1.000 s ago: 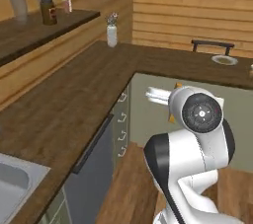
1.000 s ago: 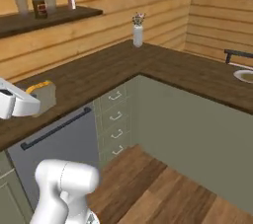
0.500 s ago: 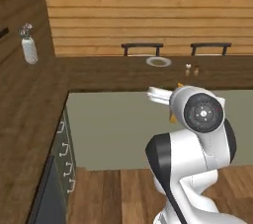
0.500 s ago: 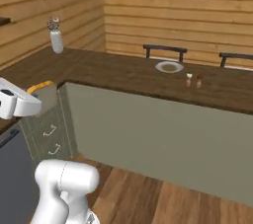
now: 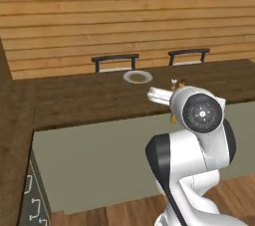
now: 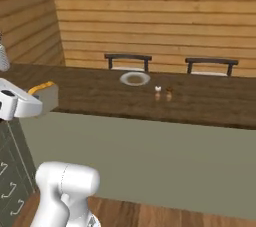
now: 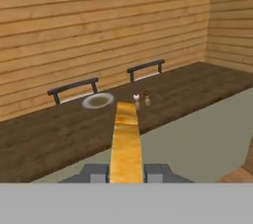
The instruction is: Start the toaster. Once the lever pops up, take the bread to the plate on the dining counter.
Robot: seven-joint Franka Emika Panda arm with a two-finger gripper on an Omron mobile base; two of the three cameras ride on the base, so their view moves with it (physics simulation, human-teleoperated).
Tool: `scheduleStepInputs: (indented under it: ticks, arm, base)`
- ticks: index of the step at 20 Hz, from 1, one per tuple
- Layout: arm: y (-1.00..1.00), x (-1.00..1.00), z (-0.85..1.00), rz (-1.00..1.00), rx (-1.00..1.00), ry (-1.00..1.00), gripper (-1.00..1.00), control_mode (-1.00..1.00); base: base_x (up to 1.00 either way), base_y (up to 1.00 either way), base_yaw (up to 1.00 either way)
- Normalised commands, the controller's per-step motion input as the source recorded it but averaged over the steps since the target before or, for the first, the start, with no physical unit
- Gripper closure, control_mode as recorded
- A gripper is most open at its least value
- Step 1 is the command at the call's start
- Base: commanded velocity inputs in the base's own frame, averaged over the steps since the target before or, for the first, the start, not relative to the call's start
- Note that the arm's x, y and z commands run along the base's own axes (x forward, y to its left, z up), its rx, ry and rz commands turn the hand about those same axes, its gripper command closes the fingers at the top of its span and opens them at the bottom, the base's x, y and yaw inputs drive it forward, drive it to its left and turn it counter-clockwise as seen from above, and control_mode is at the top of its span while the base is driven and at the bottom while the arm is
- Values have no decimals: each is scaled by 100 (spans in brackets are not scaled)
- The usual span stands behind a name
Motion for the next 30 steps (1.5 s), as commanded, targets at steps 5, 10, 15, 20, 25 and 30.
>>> scheduleStepInputs:
  ticks: [5, 10, 15, 20, 25, 30]
  arm:
    - [0, 0, 0, 0, 0, 0, 100, 100]
    - [0, 0, 0, 0, 0, 0, 100, 100]
    - [0, 0, 0, 0, 0, 0, 100, 100]
    - [0, 16, -3, -3, -2, 0, 100, -100]
    - [0, 39, -2, -14, -2, 0, 100, -100]
    - [0, 64, -4, -21, 0, 1, 100, -100]
  base:
    - [86, 6, -16]
    - [75, 2, -10]
    - [65, 0, -8]
    - [35, 0, -5]
    - [0, 0, 0]
    - [0, 0, 0]
